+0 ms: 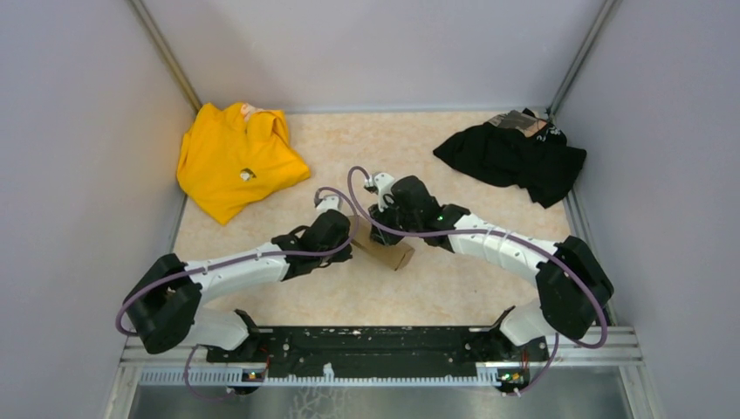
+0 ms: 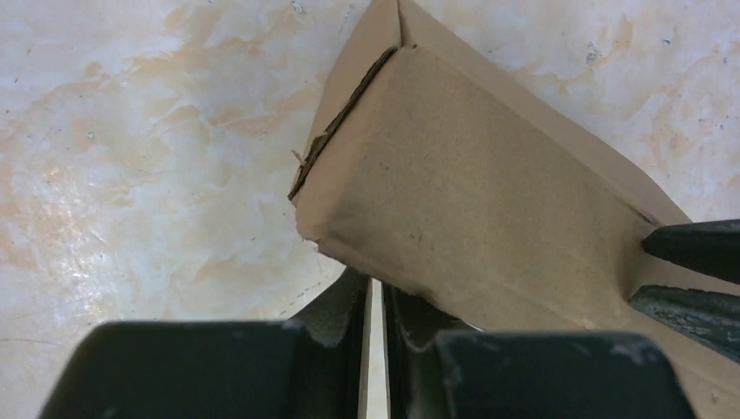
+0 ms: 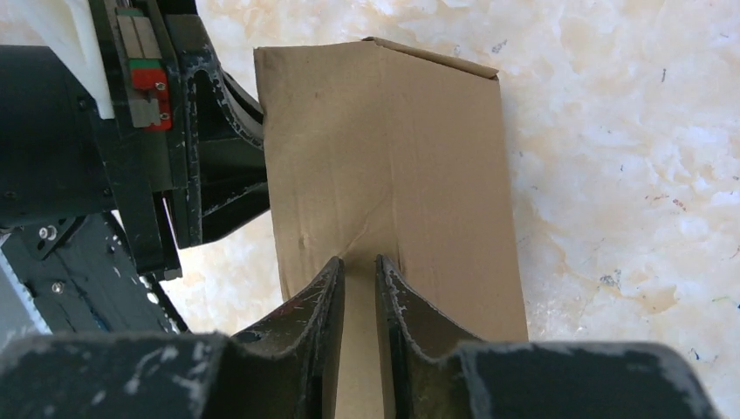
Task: Fold the paper box
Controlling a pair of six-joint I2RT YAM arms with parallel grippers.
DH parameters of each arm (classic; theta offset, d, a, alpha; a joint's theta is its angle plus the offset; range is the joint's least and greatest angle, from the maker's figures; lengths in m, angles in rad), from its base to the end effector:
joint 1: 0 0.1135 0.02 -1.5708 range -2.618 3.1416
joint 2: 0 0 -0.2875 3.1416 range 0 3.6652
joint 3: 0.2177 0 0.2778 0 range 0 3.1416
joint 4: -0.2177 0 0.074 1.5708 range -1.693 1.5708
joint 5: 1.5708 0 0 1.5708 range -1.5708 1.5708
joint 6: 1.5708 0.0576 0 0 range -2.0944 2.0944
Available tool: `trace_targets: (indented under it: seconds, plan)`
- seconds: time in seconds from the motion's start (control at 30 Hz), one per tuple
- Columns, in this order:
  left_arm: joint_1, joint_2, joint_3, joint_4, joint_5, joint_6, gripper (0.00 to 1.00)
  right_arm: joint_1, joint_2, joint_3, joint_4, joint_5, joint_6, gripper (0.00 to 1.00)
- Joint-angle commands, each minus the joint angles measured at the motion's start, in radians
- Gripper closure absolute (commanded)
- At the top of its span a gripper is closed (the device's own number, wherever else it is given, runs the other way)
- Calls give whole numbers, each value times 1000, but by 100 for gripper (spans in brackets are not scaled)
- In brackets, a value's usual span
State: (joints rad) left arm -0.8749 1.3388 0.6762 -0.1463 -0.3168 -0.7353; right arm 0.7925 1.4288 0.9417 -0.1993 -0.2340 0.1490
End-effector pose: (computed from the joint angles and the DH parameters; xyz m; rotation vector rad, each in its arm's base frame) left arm 0.2019 -0.2138 0.1806 0.0140 2.3679 -0.4207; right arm 0.2346 0.2570 0.2418 -0.8660 2.1850 0.7498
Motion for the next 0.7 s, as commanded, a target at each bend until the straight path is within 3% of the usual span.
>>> trace_targets:
  seconds: [0.0, 0.4, 0.67]
  plan:
    - [-3, 37, 55, 69, -21, 24, 87, 10, -9, -20, 39, 30, 6, 81]
    - [-1, 107, 195, 70, -33, 96, 86, -11, -12, -2, 17, 99, 20, 80]
    - [5, 158, 264, 64, -27, 122, 86, -148, -88, -20, -6, 95, 55, 71]
